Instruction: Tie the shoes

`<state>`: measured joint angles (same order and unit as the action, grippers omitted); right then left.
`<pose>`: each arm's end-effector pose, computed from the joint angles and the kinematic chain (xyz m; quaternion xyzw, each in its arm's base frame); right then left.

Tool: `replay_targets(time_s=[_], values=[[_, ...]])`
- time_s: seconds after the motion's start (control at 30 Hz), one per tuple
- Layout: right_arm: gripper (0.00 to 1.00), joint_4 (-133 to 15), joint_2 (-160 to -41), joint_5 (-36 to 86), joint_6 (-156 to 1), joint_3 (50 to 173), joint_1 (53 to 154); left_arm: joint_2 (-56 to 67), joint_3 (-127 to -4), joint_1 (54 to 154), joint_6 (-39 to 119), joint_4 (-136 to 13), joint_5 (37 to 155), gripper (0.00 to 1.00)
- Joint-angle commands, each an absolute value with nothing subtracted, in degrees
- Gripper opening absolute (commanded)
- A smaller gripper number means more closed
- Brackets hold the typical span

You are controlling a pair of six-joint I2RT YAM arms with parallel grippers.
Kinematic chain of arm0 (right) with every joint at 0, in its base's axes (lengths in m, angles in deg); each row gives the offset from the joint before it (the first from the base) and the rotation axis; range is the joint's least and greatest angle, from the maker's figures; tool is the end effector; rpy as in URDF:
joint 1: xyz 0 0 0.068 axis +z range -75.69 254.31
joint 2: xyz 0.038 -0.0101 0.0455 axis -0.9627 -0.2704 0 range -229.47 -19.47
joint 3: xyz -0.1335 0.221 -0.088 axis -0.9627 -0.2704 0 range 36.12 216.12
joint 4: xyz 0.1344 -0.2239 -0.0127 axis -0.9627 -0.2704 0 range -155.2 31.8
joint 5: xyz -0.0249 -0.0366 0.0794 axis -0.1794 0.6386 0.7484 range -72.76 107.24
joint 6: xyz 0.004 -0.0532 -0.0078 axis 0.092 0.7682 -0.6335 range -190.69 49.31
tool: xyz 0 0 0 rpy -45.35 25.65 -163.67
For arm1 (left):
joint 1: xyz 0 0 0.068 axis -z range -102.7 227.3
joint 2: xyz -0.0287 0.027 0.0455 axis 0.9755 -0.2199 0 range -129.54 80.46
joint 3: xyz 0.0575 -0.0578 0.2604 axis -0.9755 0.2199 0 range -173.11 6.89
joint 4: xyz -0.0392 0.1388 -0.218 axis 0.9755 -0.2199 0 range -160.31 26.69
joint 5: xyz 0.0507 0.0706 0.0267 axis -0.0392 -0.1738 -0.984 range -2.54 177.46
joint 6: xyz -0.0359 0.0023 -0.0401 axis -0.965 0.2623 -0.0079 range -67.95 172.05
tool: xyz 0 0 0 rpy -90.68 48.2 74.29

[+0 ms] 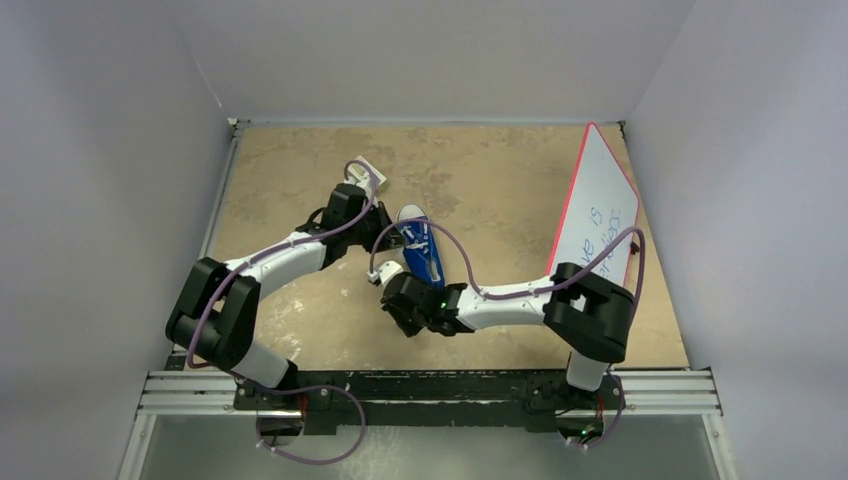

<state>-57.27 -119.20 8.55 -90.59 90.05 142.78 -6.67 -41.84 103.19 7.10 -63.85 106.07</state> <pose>0.1355 0.3290 0.1629 -0.3522 0.8512 0.2166 0.3232 0.2827 -0.1499 0.2044 -0.0787 0.8898 -0.3654 0.2620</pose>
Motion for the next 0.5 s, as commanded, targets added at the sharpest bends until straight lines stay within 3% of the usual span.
replay_targets(time_s=[0.0,0.03,0.23,0.47], values=[[0.04,-61.01,-119.58,3.15,-91.93,92.33,142.95,-6.53,-41.63,102.61,7.15,-61.54,107.23,0.0],[0.0,-61.85,-117.43,2.53,-92.65,91.66,142.99,-6.55,-41.65,102.54,7.28,-61.6,107.28,0.0],[0.0,-69.18,-99.23,-3.38,-97.15,88.56,142.51,-5.87,-42.58,102.43,10.57,-64.86,106.56,0.0],[0.0,-79.19,-103.73,-3.76,-89.71,103.99,134.12,-5.42,-43.62,102.43,13.2,-68.66,105.36,0.0]])
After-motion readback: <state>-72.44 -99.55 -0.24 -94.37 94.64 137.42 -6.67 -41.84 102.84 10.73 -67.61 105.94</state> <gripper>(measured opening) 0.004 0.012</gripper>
